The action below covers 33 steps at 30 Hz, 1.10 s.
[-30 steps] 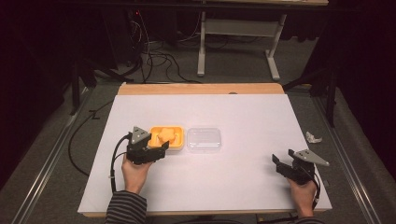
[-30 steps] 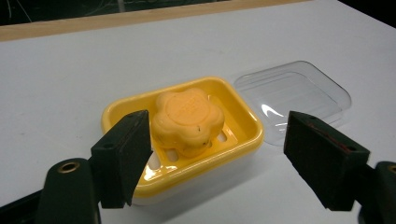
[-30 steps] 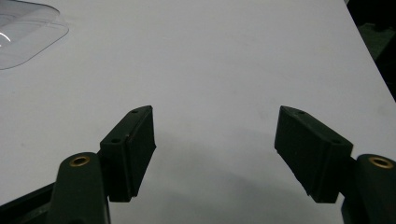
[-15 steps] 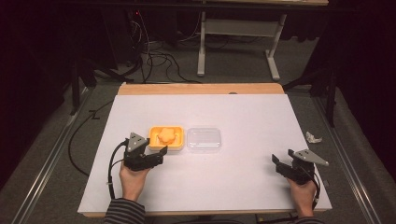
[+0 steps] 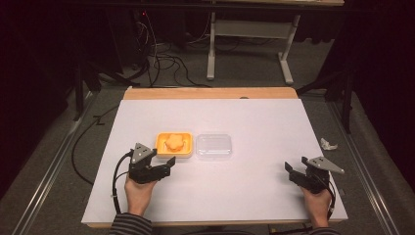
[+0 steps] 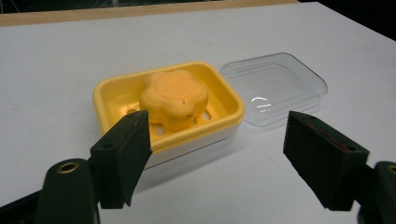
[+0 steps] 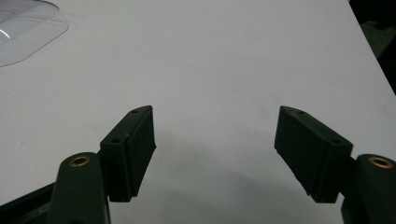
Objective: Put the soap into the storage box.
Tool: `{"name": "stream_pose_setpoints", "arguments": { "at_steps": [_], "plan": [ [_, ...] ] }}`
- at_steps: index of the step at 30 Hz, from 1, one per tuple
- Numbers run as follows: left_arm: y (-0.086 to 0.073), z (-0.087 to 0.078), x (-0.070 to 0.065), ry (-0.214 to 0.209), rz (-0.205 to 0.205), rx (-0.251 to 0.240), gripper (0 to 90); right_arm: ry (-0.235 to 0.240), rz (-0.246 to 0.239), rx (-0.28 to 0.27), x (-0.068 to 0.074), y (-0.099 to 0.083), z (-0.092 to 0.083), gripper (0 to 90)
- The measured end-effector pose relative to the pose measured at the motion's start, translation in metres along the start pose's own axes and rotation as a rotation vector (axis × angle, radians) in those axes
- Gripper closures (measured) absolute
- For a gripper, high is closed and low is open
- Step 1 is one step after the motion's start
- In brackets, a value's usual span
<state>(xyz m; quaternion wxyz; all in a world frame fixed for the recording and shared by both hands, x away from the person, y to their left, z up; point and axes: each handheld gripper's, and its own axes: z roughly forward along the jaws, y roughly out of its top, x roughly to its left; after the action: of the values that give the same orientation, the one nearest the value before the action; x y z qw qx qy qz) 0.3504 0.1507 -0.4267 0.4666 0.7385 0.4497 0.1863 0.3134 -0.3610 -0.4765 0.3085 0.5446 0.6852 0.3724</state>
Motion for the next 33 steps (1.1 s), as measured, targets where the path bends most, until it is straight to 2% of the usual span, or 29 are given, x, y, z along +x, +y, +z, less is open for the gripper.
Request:
{"name": "stream_pose_setpoints", "arguments": {
  "at_steps": [9, 33],
  "plan": [
    [-0.004, -0.003, -0.003, -0.01, 0.001, -0.005, 23.7, -0.003, -0.006, -0.003, 0.0, 0.0, 0.0, 29.2],
    [-0.009, 0.007, -0.019, -0.051, 0.013, 0.006, 23.8, -0.005, 0.0, -0.01, 0.0, 0.0, -0.001, 29.3]
  ]
}}
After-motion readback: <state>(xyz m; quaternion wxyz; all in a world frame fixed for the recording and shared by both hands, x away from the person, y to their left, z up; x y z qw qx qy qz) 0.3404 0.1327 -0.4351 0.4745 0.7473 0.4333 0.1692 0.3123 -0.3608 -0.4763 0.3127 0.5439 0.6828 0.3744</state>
